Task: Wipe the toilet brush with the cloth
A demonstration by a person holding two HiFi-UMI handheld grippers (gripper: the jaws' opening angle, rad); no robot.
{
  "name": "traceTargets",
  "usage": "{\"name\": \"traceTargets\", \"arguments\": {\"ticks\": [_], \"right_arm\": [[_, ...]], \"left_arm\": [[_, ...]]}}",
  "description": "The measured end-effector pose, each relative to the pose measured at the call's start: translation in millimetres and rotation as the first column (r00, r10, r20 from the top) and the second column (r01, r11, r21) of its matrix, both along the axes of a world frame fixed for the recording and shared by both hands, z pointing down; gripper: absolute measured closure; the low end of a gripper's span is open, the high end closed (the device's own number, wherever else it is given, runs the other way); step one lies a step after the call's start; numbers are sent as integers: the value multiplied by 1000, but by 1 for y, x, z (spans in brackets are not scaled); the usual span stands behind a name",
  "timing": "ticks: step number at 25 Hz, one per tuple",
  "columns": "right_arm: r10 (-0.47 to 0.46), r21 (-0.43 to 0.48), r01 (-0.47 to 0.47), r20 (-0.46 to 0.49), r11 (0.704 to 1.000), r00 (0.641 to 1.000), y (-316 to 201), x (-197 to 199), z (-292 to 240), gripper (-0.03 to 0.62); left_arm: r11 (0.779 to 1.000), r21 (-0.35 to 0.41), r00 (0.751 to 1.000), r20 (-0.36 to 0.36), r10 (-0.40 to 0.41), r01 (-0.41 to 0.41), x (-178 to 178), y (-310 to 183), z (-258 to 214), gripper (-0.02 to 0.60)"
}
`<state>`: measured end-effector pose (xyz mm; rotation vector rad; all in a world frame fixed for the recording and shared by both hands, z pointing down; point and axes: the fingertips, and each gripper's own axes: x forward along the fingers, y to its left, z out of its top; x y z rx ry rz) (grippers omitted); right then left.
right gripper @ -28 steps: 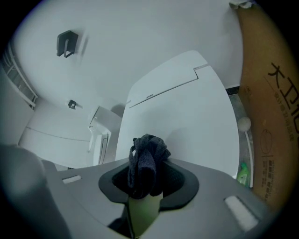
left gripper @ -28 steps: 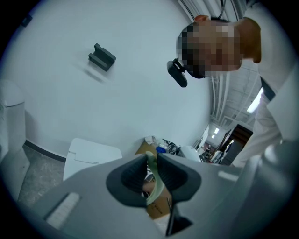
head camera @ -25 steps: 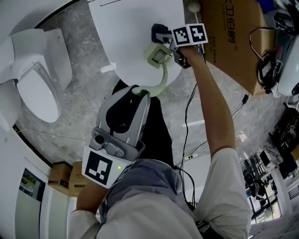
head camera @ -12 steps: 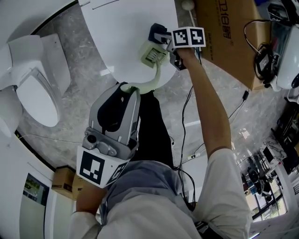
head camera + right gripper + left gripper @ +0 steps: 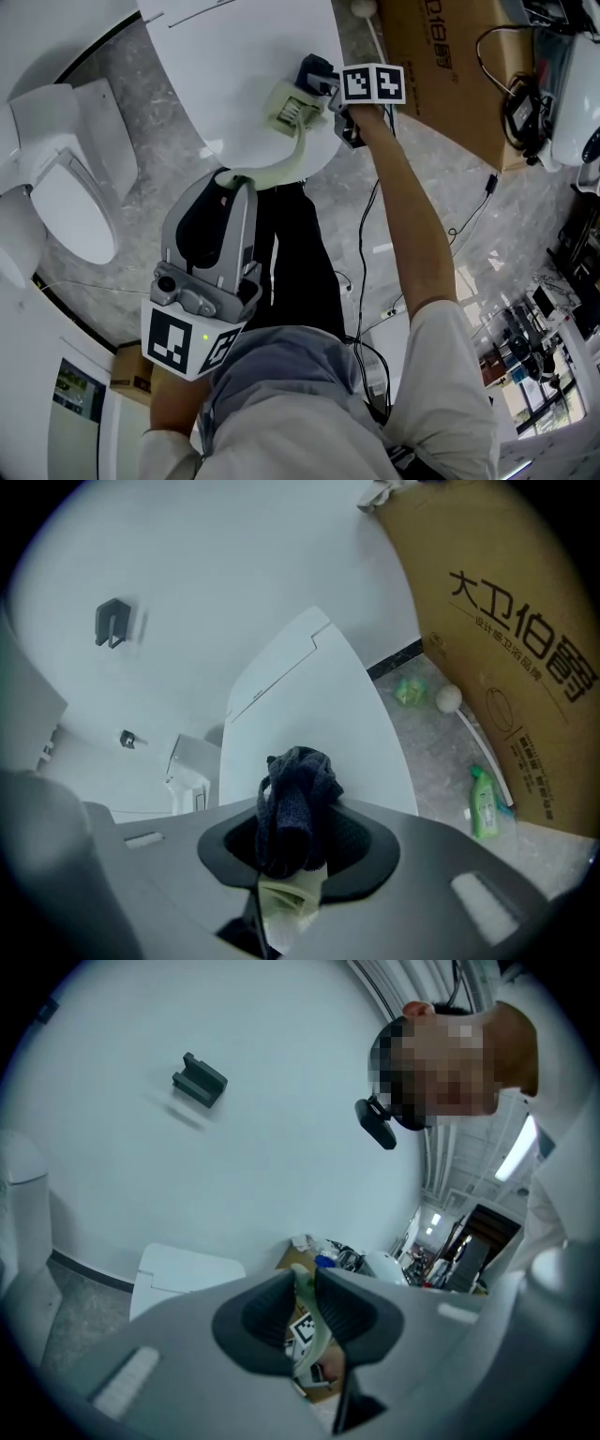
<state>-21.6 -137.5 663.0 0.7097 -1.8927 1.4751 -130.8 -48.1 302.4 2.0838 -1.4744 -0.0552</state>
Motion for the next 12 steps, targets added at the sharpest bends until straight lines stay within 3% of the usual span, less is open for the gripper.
{"name": "traceTargets", "arguments": {"ticks": [12], "right_arm": [[42, 17, -42, -3, 999, 999, 8, 19, 2, 489]], "left_arm": [[1000, 1, 1000, 9, -6, 6, 3, 1, 0, 581]]}}
